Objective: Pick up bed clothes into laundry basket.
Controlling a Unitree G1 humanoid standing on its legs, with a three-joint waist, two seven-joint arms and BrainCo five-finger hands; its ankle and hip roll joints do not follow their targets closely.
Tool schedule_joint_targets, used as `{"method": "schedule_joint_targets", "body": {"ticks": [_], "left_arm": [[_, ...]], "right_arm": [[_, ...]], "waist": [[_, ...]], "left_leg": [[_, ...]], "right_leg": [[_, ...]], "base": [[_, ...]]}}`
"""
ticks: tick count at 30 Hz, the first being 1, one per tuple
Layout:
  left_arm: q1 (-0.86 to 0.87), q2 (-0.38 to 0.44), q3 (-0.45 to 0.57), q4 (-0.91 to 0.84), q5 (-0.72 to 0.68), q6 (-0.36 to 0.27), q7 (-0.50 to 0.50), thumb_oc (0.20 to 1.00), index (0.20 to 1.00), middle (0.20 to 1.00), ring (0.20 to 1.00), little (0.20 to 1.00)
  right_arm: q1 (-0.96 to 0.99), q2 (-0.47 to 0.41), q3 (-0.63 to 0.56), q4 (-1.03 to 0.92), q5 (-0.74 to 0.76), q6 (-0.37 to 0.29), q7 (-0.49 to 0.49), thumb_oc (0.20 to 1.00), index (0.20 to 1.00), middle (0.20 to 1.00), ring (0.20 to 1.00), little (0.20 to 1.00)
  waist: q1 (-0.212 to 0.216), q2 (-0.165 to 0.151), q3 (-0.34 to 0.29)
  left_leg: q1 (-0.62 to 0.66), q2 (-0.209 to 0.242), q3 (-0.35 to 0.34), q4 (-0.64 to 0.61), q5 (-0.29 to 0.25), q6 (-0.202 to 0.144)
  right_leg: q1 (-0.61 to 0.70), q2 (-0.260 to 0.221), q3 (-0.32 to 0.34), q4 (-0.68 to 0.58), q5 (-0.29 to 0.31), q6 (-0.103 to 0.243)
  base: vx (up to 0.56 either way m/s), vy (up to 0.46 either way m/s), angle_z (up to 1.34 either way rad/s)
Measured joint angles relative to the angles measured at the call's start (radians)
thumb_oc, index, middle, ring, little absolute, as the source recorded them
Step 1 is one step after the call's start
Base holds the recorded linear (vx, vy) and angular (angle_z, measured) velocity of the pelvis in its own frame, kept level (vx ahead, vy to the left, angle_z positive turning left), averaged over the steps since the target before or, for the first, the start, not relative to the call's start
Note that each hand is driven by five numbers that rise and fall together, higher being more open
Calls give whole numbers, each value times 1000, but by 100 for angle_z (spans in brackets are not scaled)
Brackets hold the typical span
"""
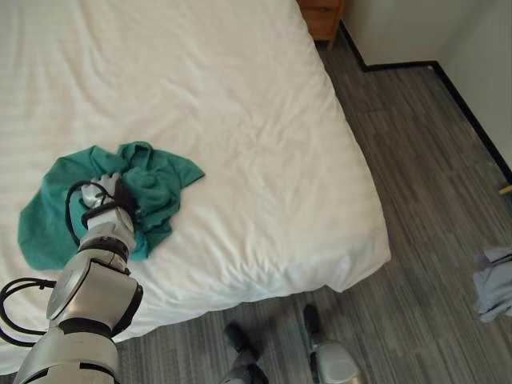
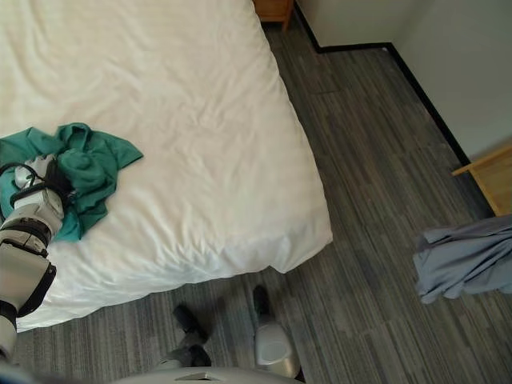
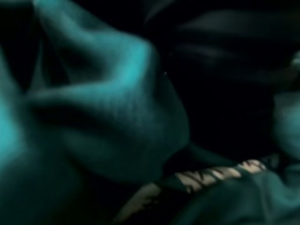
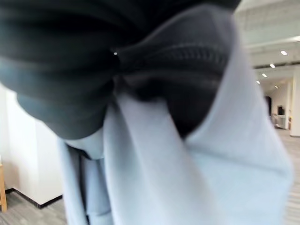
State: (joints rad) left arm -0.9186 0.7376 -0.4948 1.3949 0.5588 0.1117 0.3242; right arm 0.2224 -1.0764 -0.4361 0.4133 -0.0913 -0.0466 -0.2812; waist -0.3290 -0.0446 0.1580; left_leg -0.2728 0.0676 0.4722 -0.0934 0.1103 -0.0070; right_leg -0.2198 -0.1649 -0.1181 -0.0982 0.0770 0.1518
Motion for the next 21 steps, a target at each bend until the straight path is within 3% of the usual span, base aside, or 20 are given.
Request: {"method": "schedule_joint_targets", "body": {"ticks": [4, 8, 10, 14, 16, 17, 18, 19, 20, 21], "left_arm": [[4, 44, 29, -16, 45, -28, -49, 200, 200, 200, 200, 200], [18, 107, 25, -26, 52, -58, -104, 200, 200, 200, 200, 200], [17, 177, 9, -90, 41, -67, -109, 200, 200, 200, 200, 200], [24, 262, 33, -206, -52, -92, -80, 200, 200, 200, 200, 200], [64, 376, 174, -417, -199, -94, -31, 200, 200, 200, 200, 200], [159, 372, 324, -651, -292, -87, -25, 200, 200, 200, 200, 200], [263, 329, 476, -907, -364, -114, -3, 200, 200, 200, 200, 200], [335, 285, 538, -1075, -405, -140, 17, 200, 200, 200, 200, 200], [414, 222, 528, -1294, -437, -212, 32, 200, 200, 200, 200, 200], [460, 171, 557, -1388, -437, -212, 27, 200, 200, 200, 200, 200]], "right_arm": [[99, 42, -114, -184, 14, -48, 4, 200, 200, 200, 200, 200], [148, 62, -209, -192, 14, -61, 2, 200, 200, 200, 200, 200], [155, 109, -254, -167, 11, -69, -8, 200, 200, 200, 200, 200], [170, 135, -253, -118, 3, -65, -33, 200, 200, 200, 200, 200], [174, 149, -267, -125, -23, -52, -43, 200, 200, 200, 200, 200], [176, 190, -283, -141, -31, -38, -43, 200, 200, 200, 200, 200], [193, 245, -298, -167, -37, -18, -43, 200, 200, 200, 200, 200], [198, 276, -300, -183, -51, -6, -40, 200, 200, 200, 200, 200], [213, 281, -284, -212, -72, 13, -28, 200, 200, 200, 200, 200], [185, 279, -273, -217, -87, 16, -26, 200, 200, 200, 200, 200]], "waist": [[4, 30, 12], [1, 29, 12], [-3, 22, 17], [13, 8, 29], [46, 7, 40], [78, 6, 47], [116, 8, 49], [134, 15, 54], [176, 41, 49], [206, 52, 42]], "left_leg": [[0, -6, -1, 0, -4, -6], [14, -8, -9, 0, -4, -5], [37, -10, -13, 1, -3, -5], [118, -8, 12, 0, -11, -8], [152, 3, 57, 0, -29, -4], [163, 20, 74, 0, -36, 6], [179, 37, 97, -3, -39, 10], [199, 50, 116, 1, -43, 10], [236, 84, 135, -1, -46, 10], [254, 103, 164, 0, -43, 6]], "right_leg": [[-6, -5, 8, 0, 0, 4], [4, -8, 9, 0, 0, 4], [30, -10, 2, 0, 0, 4], [88, -10, -21, 15, 2, 5], [87, -7, -74, 31, 15, 0], [86, -5, -126, 31, 18, 7], [90, -20, -215, 61, -17, -8], [98, -42, -280, 111, -28, -20], [142, -115, -327, 206, -47, 7], [145, -155, -337, 287, -60, 21]], "base": [[22, 45, -8], [42, 48, -5], [42, 59, 5], [-68, 33, -15], [-124, -26, -62], [-57, -47, -50], [-51, -66, -56], [-93, -100, -62], [-145, -130, -61], [-160, -128, -87]]}}
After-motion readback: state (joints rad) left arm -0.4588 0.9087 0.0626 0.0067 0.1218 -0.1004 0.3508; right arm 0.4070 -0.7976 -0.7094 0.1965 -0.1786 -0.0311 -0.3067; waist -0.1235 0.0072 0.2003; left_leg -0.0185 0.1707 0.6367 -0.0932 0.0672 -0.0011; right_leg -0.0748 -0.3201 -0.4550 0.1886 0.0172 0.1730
